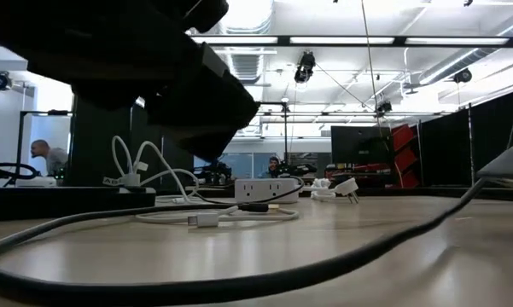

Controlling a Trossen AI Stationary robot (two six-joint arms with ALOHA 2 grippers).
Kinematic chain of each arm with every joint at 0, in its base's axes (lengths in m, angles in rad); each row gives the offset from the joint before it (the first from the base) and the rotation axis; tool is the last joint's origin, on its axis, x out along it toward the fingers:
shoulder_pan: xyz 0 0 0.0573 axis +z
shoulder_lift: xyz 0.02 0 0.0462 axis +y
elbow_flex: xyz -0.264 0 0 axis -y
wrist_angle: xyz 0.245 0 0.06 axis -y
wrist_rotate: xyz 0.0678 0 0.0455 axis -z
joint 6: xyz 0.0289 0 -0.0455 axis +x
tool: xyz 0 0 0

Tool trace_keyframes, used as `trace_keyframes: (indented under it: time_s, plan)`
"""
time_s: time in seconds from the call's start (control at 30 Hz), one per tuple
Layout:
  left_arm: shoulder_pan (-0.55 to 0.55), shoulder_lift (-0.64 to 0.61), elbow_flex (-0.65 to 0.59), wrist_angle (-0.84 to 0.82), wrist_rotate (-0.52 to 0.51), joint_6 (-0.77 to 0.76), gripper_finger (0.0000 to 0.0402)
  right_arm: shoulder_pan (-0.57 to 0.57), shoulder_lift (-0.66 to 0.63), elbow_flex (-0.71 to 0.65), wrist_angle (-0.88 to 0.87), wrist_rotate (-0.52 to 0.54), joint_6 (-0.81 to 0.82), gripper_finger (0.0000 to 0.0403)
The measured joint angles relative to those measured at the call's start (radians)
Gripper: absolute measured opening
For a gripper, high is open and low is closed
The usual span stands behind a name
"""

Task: Insert USB
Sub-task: Insert the white charger adapter into the bottom black outlet extension

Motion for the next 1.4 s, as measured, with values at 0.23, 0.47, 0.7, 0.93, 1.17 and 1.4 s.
trace_keyframes:
  time_s: [0.23,0.47,0.7,0.93,1.17,1.4]
  plan:
    - [0.000,0.000,0.000,0.010,-0.004,-0.004,0.0134,0.021,-0.002,-0.060,-0.007,0.027,0.065,0.0145]
    - [0.000,0.033,0.000,0.016,-0.158,0.073,0.0116,0.028,-0.011,-0.058,-0.007,0.078,0.085,0.0145]
    - [0.026,0.113,0.014,0.025,-0.206,0.129,0.0097,0.100,-0.062,-0.077,-0.121,0.084,0.239,0.0145]
    - [0.093,0.218,0.175,-0.071,-0.151,0.056,0.0070,0.162,-0.072,-0.179,-0.100,0.104,0.451,0.0145]
    - [0.100,0.244,0.316,-0.243,-0.115,0.082,0.0065,0.114,-0.071,-0.273,0.152,0.179,0.339,0.0145]
    - [0.101,0.226,0.431,-0.579,-0.102,0.057,0.0064,-0.008,-0.071,-0.272,0.200,0.205,0.118,0.0145]
